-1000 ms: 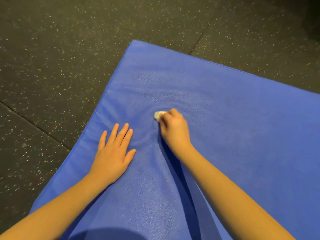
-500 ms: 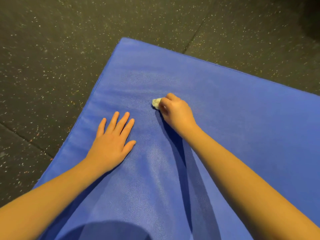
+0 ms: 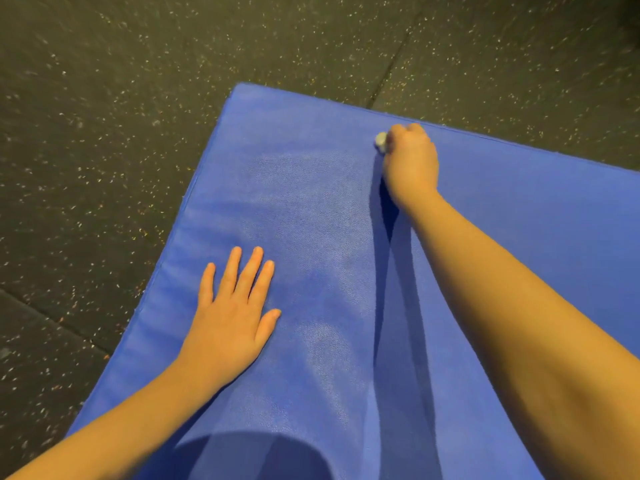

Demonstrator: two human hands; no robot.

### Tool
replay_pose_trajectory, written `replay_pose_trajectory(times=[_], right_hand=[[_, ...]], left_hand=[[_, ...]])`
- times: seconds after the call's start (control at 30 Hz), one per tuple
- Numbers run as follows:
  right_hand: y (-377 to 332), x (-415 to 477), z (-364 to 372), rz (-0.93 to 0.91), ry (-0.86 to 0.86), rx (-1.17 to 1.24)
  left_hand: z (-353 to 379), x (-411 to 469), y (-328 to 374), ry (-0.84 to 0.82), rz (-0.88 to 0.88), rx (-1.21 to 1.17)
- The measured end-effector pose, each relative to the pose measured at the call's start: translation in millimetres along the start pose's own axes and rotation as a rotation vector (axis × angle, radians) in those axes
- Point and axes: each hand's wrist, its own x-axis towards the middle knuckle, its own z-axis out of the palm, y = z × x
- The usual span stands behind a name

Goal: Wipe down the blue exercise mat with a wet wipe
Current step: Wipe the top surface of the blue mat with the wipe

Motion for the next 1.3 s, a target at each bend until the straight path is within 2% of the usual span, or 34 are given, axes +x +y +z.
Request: replay_pose_trajectory(times=[0.07,0.2,0.47,0.57,0.7,0.73,0.83,0.9,0.93,1.03,1.07,1.13,1.23,1.3], right_hand=[[3.7,13.9,0.8,0.101,0.009,0.031],[-20.0,7.9,20.6,-0.248,-0.048,0.021],[-14.9,13.8,15.4,-0.417,-0.173,-0.104],[-8.5,14.1,15.5,-0.361,-0.095,-0.145],[34.7,18.2,6.3,0.014,0.033,-0.067],[35.8,14.0,7.6,0.008,0.037,-0.049],[16.9,-0.4,18.2,-0.284,-0.044,0.017],[14.6,-2.6,18.9,-0.375,-0.08,-0.034],[19.6,0.9,17.3,-0.337,-0.051,-0.063],[35.3,5.5,11.2,-0.029,0.029,-0.026],[30.8,0.6,13.1,-0.009,0.04,0.023],[12.2,-18.4,19.6,-0.185,0.008,0.085],[6.6,-42.1,22.1,-0.461,-0.055,0.02],[18.3,-36.5,18.5,-0.391,0.023,-0.027]], left_hand=[[-0.1,-0.3,-0.1,-0.009,0.001,-0.006],[0.9,-1.5,-0.1,-0.012,-0.006,-0.02],[1.9,0.3,-0.1,-0.019,-0.008,-0.021],[1.5,0.2,0.2,-0.025,-0.007,-0.02],[0.6,1.3,-0.5,-0.018,-0.009,-0.012],[0.9,1.0,-0.6,-0.021,-0.01,-0.014],[1.1,1.0,0.2,-0.026,-0.018,-0.015],[1.5,1.1,0.1,-0.027,-0.015,-0.008],[1.1,1.3,0.0,-0.026,-0.014,-0.004],[1.1,1.6,-0.7,-0.026,-0.011,0.01],[0.5,1.5,-0.5,-0.028,-0.014,0.009],[0.8,1.6,0.6,-0.023,-0.019,0.006],[0.3,2.0,0.7,-0.029,-0.016,0.014],[0.5,2.0,0.1,-0.037,-0.007,0.024]])
